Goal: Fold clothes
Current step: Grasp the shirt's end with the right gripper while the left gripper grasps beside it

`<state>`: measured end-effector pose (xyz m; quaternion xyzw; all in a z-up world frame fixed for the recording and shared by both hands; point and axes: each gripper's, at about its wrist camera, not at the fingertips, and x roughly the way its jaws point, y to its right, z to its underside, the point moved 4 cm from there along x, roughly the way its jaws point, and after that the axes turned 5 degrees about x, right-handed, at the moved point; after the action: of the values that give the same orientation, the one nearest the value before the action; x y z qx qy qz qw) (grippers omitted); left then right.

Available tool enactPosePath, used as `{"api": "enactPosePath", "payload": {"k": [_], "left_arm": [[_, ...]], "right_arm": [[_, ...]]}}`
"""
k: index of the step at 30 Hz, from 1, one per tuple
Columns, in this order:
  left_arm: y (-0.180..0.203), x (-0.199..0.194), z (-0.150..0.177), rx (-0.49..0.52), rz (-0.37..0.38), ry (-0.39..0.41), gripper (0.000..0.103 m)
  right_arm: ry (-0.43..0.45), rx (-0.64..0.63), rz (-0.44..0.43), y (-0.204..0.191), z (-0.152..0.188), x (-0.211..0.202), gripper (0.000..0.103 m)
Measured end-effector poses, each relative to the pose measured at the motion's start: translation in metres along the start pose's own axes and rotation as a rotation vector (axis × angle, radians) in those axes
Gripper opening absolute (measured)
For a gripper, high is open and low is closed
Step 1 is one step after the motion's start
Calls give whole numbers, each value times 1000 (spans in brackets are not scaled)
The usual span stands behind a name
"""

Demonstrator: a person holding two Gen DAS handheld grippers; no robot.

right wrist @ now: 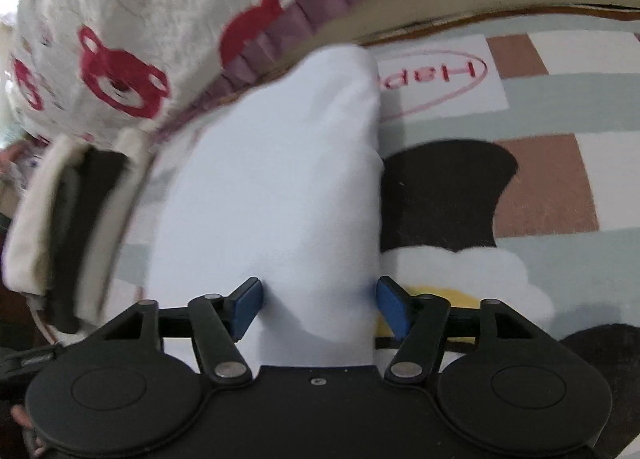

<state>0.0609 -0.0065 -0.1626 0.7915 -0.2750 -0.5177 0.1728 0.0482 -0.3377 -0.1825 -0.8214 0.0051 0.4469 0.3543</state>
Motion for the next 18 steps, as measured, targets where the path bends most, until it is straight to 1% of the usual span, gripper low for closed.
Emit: {"api": "enactPosePath", "payload": {"k": [1,3,4,5,6,7,8,9,11,12,13,14,17,18], "left_arm": [[-1,4,3,1,-16,-18,38],[-3,11,9,-14,-5,-43,41],[-4,15,12,-24,20,-58,41],[-5,18,15,-37,43,-58,41],[-6,19,16,-51,55,-44,41],[-8,19,16,-67,64,-28,40],[-10,19,17,-82,73,-13,40],[-12,19,17,-87,79,2,39],[-10,20,17,-70,83,30,35],[-5,20,17,-43,81,38,20],[-1,20,17,-15,78,46,16],[6,19,17,21,73,54,15],[35,17,17,148,49,75,14],[41,18,17,167,38,73,15]], "right_arm": [[-6,3,16,1,1,4,77],[2,28,7,3,2,10,82],[11,35,-3,2,2,12,80],[5,26,-27,-1,3,14,61],[7,0,-24,-8,2,14,48],[27,-59,-29,-17,3,9,39],[49,-120,-35,-27,3,4,36],[74,-159,-41,-37,4,-4,36],[124,-232,-37,-54,5,-17,35],[149,-266,-28,-63,4,-23,34],[167,-324,3,-71,6,-26,34],[184,-384,35,-79,7,-30,33],[217,-572,181,-94,10,-28,32],[213,-578,202,-92,9,-26,32]]}}
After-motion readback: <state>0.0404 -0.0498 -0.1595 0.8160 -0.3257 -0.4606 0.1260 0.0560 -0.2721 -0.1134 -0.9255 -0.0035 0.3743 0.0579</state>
